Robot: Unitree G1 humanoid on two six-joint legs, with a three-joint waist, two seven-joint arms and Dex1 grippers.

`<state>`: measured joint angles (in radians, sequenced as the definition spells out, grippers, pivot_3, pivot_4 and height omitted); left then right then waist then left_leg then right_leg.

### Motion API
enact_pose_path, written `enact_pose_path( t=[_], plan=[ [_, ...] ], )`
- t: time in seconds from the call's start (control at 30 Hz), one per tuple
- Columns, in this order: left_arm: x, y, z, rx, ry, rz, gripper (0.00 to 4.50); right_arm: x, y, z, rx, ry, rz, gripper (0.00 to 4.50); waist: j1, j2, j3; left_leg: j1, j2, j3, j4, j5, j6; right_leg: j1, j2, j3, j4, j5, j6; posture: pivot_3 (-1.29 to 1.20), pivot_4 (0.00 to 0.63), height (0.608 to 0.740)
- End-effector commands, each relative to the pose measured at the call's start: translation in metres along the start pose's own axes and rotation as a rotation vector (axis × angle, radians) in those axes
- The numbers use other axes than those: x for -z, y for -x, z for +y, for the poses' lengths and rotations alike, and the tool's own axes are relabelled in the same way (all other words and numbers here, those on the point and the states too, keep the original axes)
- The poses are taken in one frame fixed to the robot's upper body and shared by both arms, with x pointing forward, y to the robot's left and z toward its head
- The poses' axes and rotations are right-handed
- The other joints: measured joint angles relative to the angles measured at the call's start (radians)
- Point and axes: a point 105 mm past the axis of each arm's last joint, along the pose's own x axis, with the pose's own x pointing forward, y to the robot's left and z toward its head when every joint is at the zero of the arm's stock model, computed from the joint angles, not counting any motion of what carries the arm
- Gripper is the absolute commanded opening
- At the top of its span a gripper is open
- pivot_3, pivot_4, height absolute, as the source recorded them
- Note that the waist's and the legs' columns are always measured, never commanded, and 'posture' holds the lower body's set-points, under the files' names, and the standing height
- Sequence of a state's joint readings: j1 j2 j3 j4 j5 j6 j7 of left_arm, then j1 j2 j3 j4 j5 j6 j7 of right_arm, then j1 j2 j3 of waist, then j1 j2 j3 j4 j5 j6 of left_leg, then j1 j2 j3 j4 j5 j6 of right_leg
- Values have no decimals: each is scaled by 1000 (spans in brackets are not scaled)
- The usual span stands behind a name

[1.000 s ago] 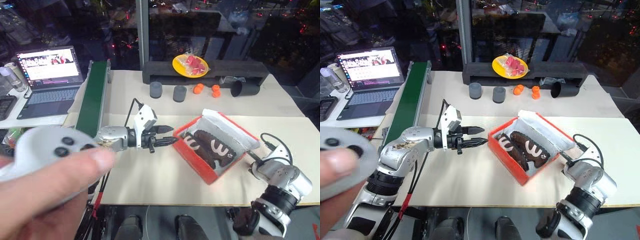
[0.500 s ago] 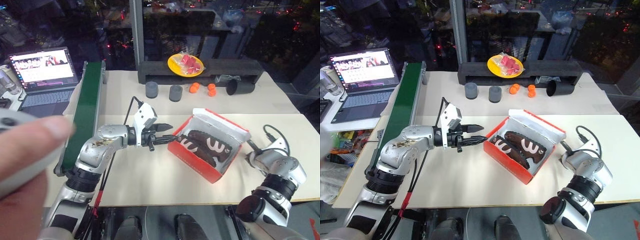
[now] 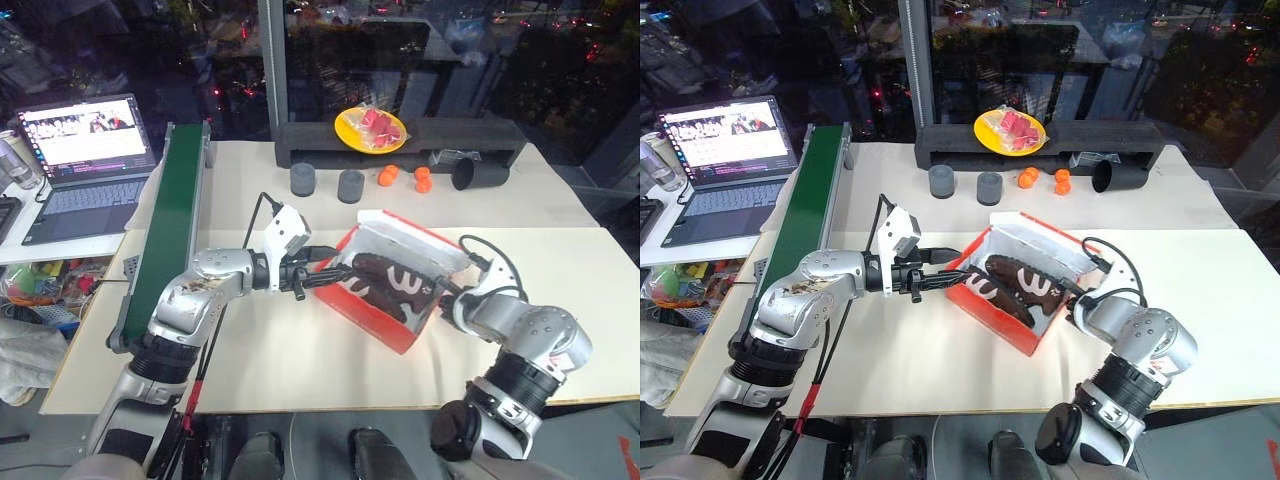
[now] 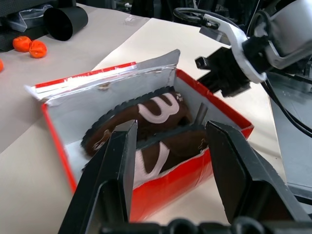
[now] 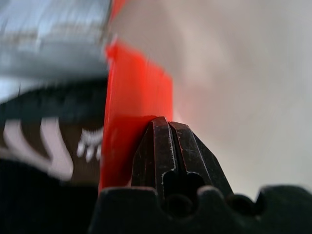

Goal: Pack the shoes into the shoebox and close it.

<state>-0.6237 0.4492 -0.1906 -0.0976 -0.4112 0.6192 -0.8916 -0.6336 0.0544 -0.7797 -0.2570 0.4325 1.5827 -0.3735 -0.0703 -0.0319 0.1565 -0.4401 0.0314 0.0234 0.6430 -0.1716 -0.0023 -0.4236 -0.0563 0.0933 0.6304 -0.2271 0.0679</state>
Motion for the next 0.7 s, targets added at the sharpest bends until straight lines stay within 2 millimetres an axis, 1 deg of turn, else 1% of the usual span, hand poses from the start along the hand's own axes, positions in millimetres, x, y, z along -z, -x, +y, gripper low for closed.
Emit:
enact_pose_path(
  t=[0.03, 0.13, 0.17, 0.2, 0.37, 0.43, 0.47, 0.57, 0.6, 0.67, 0.7],
  plan=[
    [-15, 2, 2, -7, -49, -31, 2361, 6, 8, 28, -84, 67, -15, 34, 1, 0, 0, 0, 0, 0, 0, 0, 0, 0, 0, 0, 0, 0, 0, 0, 150, 740],
    [-15, 2, 1, -9, -50, -31, 2361, 12, 10, 39, -119, 94, -10, 34, 4, 0, 0, 0, -1, 0, 0, 0, 0, 0, -1, 0, 0, 0, 0, 0, 150, 740],
    [-15, 2, 1, -10, -50, -30, 2361, 12, 10, 38, -115, 98, -11, 34, 4, 0, 0, -1, -1, 0, 0, 0, 0, 0, -1, -1, -1, 0, 0, 0, 150, 740],
    [-15, 2, 1, -10, -51, -30, 2361, 11, 9, 35, -103, 103, -13, 34, 4, 0, 0, -1, -1, 0, 0, 0, 0, 0, -1, -1, -1, 0, 0, 0, 150, 740],
    [-15, 5, 1, -18, -52, -28, 2361, -4, 6, 1, 15, 90, -22, 34, 3, 0, 0, -1, 0, 0, 0, 0, 0, 0, -1, -1, -1, 0, 0, 0, 150, 740],
    [-15, 5, 1, -20, -52, -25, 2361, -8, 7, -5, 32, 109, -25, 34, 4, 0, 0, -1, -1, 0, 0, 0, 0, 0, -1, -1, -1, 0, 0, 0, 150, 740],
    [-15, 5, 1, -21, -52, -25, 2361, -10, 7, -5, 30, 116, -30, 34, 4, 0, 0, -1, -1, 0, 0, 0, 0, 0, -1, -1, -1, 0, 0, 0, 150, 740],
    [-16, 6, 1, -25, -51, -23, 2361, -15, 16, 1, 23, 232, -77, 34, 3, 0, 0, -1, 0, 0, 0, 0, 0, 0, -1, -1, -1, 0, 0, 0, 150, 740],
    [-15, 6, 2, -27, -50, -22, 2361, -15, 21, 5, 10, 291, -103, 34, 2, 0, 0, -1, -1, 0, 0, 0, 0, 0, -1, -1, -1, 0, 0, 0, 150, 740],
    [-15, 6, 2, -28, -47, -20, 2361, -14, 31, 13, -24, 337, -150, 575, 1, 0, 0, -1, -1, 0, -1, 0, 0, 0, -1, 0, -1, 0, 0, 0, 150, 740],
    [-14, 5, 2, -28, -45, -20, 2361, -14, 35, 18, -42, 334, -175, 748, 0, 0, 0, -1, 0, 0, -1, 0, 0, 0, -1, 0, -1, 0, 0, 0, 150, 740]
  ],
)
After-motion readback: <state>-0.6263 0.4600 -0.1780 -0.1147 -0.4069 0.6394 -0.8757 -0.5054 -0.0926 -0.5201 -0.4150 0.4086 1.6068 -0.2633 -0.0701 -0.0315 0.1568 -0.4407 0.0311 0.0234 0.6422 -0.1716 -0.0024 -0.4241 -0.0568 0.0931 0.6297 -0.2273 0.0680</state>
